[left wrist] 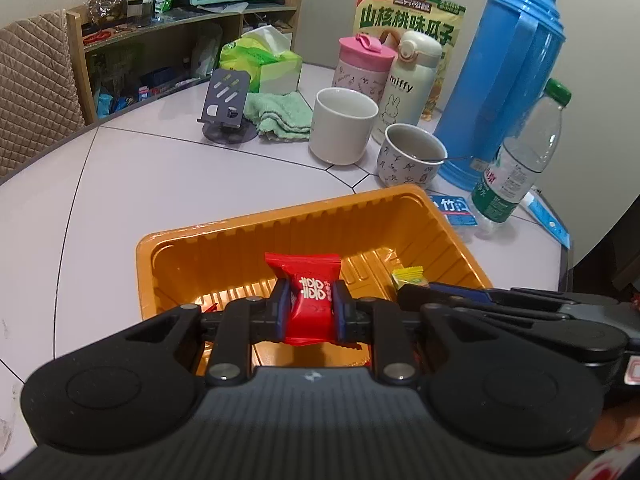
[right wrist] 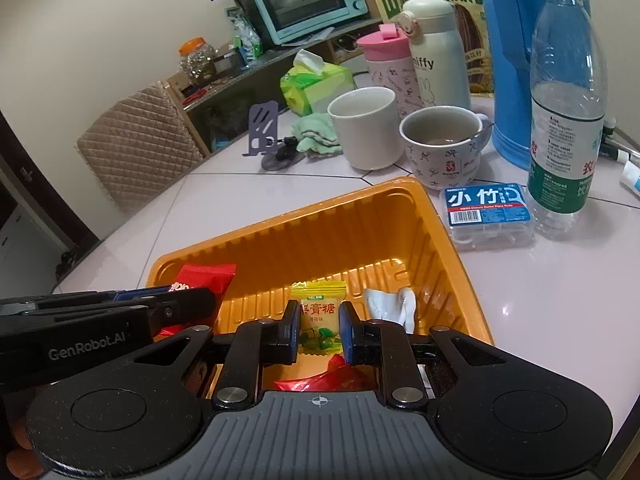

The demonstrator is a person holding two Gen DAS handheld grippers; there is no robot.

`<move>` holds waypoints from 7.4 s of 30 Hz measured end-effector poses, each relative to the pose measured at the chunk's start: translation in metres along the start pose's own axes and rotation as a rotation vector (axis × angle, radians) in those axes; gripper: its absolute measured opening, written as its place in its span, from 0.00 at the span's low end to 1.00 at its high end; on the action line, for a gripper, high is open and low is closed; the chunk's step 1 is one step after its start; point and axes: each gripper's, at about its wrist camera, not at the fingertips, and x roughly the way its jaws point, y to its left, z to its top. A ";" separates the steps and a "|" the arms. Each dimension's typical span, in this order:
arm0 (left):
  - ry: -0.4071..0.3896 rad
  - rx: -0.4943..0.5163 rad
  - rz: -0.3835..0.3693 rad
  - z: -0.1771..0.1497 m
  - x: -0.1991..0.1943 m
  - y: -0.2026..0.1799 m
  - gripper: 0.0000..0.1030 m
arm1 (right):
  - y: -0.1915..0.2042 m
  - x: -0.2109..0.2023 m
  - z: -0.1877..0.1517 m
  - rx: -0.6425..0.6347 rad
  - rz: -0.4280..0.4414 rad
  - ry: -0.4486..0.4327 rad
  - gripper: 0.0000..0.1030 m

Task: Organize snacks
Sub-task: 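Open both grippers to drop the red and yellow candies into the tray, then withdraw both grippers from the tray toward the remaining snacks, then grasp the dark red candy with the right gripper, then grasp the small orange candy with the left gripper while the right gripper holds the dark red candy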

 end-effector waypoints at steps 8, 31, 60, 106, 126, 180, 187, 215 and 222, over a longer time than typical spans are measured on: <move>0.026 -0.009 0.002 0.000 0.017 0.002 0.20 | -0.004 0.002 0.001 0.014 -0.009 0.002 0.20; 0.029 -0.030 0.044 -0.005 0.005 0.025 0.26 | 0.008 0.007 0.006 0.024 0.028 -0.010 0.21; -0.028 -0.023 0.054 -0.022 -0.048 0.021 0.57 | 0.005 -0.037 -0.006 0.064 -0.001 -0.079 0.67; -0.035 -0.229 0.187 -0.188 -0.239 0.060 0.83 | 0.083 -0.141 -0.126 -0.122 0.129 0.071 0.69; 0.026 -0.355 0.320 -0.239 -0.258 0.109 0.83 | 0.141 -0.093 -0.177 -0.262 0.196 0.247 0.69; 0.082 -0.386 0.366 -0.228 -0.195 0.201 0.80 | 0.225 0.058 -0.168 -0.485 0.120 0.201 0.35; 0.085 -0.379 0.360 -0.225 -0.189 0.200 0.80 | 0.225 0.061 -0.168 -0.500 0.114 0.203 0.30; 0.072 -0.366 0.334 -0.220 -0.142 0.197 0.30 | 0.188 0.025 -0.161 -0.436 0.077 0.178 0.24; 0.071 -0.317 0.349 -0.219 -0.135 0.188 0.20 | 0.176 0.014 -0.160 -0.413 0.064 0.174 0.24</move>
